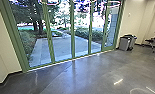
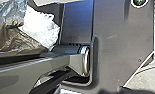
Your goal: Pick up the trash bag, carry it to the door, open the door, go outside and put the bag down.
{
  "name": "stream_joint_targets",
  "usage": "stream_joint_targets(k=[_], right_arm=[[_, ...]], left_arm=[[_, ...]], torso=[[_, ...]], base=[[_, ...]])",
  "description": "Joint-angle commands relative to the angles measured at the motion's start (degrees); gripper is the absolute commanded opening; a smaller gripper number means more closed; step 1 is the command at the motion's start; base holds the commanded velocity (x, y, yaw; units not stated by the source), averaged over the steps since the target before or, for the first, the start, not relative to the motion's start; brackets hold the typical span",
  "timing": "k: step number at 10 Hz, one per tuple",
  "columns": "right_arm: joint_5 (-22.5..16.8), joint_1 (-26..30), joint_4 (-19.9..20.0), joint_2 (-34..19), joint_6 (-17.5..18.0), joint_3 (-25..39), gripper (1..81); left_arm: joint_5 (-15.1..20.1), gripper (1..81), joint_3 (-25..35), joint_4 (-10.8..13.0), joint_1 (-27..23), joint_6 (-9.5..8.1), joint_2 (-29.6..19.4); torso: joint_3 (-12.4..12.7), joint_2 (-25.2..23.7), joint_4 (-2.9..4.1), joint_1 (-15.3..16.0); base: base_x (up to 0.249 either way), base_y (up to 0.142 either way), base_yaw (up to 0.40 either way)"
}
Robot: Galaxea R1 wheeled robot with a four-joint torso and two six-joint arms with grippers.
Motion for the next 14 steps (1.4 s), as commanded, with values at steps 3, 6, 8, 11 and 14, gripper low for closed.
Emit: stream_joint_targets(k=[3, 6, 8, 11, 14], right_arm=[[-3.6, 2.7, -0.3, 0.9, -0.2, 0.6, 81.1], [-3.6, 2.7, -0.3, 0.9, -0.3, 0.6, 81.1], [-3.6, 2.7, -0.3, 1.0, -0.3, 0.6, 81.1], [-3.6, 2.7, -0.3, 0.9, -0.3, 0.6, 81.1], [-3.6, 2.7, -0.3, 0.9, -0.3, 0.4, 81.1]], left_arm=[[4.1, 1.0, 0.2, -0.1, -2.7, 0.41, -0.2], [4.1, 1.0, 0.2, -0.1, -2.8, 0.41, -0.3], [4.1, 1.0, 0.2, -0.1, -2.8, 0.41, -0.2], [4.1, 1.0, 0.2, 0.0, -2.8, 0.42, -0.3], [4.1, 1.0, 0.2, 0.0, -2.8, 0.41, -0.3]], torso=[[0.0, 0.0, 0.0, 0.0], [0.0, 0.0, 0.0, 0.0], [0.0, 0.0, 0.0, 0.0], [0.0, -0.1, 0.0, -0.2], [0.0, 0.0, 0.0, -0.1]], base=[[0.0, 0.0, 0.0], [0.0, 0.0, 0.0], [0.0, 0.0, 0.0], [0.091, 0.0, 0.0], [0.106, 0.0, 0.0]])
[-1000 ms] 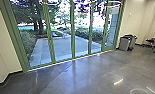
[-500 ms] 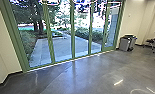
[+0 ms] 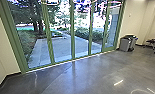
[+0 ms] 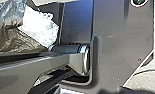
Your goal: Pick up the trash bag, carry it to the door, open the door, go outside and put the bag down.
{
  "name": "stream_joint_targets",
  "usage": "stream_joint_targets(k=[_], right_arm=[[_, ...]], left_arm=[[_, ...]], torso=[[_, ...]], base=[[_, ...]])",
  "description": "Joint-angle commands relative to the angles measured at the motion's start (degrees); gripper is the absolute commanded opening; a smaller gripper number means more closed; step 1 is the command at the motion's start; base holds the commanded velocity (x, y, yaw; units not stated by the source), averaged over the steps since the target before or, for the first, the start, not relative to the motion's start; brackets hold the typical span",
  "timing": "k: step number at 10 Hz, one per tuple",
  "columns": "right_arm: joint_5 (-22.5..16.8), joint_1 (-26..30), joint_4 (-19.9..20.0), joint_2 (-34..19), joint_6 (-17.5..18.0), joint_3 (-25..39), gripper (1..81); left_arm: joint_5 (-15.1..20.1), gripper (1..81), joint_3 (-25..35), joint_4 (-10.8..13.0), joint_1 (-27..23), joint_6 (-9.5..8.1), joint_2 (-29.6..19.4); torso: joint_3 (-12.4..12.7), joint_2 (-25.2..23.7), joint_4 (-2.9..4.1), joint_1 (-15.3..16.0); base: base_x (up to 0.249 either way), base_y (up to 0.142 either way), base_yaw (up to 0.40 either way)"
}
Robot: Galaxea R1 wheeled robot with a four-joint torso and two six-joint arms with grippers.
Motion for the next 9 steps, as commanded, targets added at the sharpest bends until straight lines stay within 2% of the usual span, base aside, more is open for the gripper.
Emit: stream_joint_targets(k=[1, 9], right_arm=[[-3.6, 2.9, -0.3, 0.9, -0.3, 0.5, 81.1], [-3.6, 2.8, -0.3, 0.9, -0.3, 0.5, 81.1]], left_arm=[[4.1, 1.0, 0.2, 0.0, -3.2, 0.35, -0.3], [4.1, 1.0, 0.2, -0.1, -3.2, 0.26, -0.3]], torso=[[0.0, 0.0, 0.0, 0.0], [0.0, 0.0, 0.0, 0.0]], base=[[0.108, -0.067, 0.0], [0.111, -0.086, 0.0]])
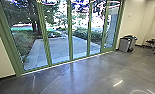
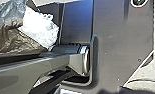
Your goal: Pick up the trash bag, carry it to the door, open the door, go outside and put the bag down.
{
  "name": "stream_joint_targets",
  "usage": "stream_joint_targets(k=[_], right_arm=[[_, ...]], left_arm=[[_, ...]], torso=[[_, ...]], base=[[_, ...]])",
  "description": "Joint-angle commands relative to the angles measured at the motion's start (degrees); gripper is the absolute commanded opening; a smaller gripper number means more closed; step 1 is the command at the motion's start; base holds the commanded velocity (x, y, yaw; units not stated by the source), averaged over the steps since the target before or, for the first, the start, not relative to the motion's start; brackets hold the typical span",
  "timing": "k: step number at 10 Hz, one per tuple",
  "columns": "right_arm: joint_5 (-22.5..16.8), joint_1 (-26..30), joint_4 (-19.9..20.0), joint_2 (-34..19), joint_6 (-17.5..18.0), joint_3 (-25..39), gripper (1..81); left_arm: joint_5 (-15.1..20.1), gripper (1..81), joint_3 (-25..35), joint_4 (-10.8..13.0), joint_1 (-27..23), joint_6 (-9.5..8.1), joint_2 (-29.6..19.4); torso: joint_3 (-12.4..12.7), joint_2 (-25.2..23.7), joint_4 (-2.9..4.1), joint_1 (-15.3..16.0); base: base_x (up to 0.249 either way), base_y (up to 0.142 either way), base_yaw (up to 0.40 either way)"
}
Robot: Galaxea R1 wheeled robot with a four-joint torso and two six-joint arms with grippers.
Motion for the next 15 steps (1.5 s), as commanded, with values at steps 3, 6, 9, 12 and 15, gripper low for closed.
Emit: stream_joint_targets(k=[3, 6, 9, 12, 15], right_arm=[[-3.5, 2.8, -0.3, 0.9, -0.3, 0.6, 81.1], [-3.5, 2.8, -0.3, 0.9, -0.3, 0.6, 81.1], [-3.5, 2.7, -0.3, 0.9, -0.3, 0.6, 81.1], [-3.5, 2.7, -0.3, 0.9, -0.3, 0.6, 81.1], [-3.5, 2.7, -0.3, 1.0, -0.3, 0.6, 81.1]], left_arm=[[4.1, 1.0, 0.1, 0.0, -3.2, 0.35, -0.3], [4.1, 1.0, 0.1, -0.1, -3.2, 0.26, -0.3], [4.1, 1.0, 0.1, -0.1, -3.2, 0.35, -0.4], [4.1, 1.0, 0.1, -0.1, -3.1, 0.35, -0.4], [4.1, 1.0, 0.1, -0.1, -3.1, 0.35, -0.4]], torso=[[0.0, 0.0, 0.0, 0.0], [0.0, 0.0, 0.0, 0.0], [0.0, 0.0, 0.0, 0.0], [0.0, 0.0, 0.0, 0.0], [0.0, 0.0, 0.0, 0.0]], base=[[0.116, -0.085, 0.0], [0.116, -0.085, 0.0], [0.12, -0.081, 0.0], [0.133, 0.0, 0.0], [0.138, 0.0, 0.0]])
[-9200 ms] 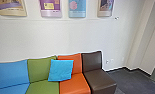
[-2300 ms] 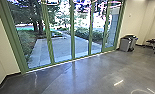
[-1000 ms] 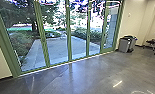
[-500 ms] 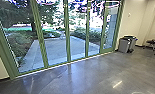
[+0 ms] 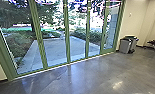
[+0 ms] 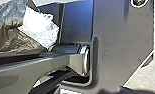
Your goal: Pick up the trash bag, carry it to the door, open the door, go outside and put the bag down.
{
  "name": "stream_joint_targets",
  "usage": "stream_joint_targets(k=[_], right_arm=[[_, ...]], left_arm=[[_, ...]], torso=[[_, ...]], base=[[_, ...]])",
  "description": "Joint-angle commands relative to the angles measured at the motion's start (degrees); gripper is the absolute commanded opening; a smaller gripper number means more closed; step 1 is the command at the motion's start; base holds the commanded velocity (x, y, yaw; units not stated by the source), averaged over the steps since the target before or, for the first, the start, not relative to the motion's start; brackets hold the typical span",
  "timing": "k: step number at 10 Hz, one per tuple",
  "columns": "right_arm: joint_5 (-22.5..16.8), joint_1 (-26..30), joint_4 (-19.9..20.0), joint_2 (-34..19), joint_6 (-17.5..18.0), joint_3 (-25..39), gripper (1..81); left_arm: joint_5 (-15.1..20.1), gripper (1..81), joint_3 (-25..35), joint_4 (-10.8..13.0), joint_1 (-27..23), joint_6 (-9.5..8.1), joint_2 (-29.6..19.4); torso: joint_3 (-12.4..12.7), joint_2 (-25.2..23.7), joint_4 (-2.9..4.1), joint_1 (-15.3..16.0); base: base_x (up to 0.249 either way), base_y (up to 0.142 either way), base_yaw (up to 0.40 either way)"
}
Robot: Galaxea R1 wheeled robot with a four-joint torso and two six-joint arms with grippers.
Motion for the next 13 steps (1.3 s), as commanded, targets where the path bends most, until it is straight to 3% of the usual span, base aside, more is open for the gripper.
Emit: stream_joint_targets(k=[1, 4, 13], right_arm=[[-3.5, 2.7, -0.4, 1.0, -0.3, 0.6, 81.1], [-3.5, 2.8, -0.4, 1.0, -0.3, 0.6, 81.1], [-3.5, 2.8, -0.3, 1.0, -0.2, 0.6, 81.1]], left_arm=[[4.2, 1.0, 0.1, -0.1, -2.9, 0.35, -0.3], [4.2, 1.0, 0.1, 0.0, -3.0, 0.35, -0.2], [4.2, 1.0, 0.1, 0.5, -3.0, 0.26, -0.2]], torso=[[0.0, 0.0, 0.0, 0.0], [0.0, 0.0, 0.0, 0.0], [0.0, 0.0, 0.0, 0.0]], base=[[0.14, 0.0, 0.0], [0.143, 0.0, 0.0], [0.147, -0.065, 0.0]])
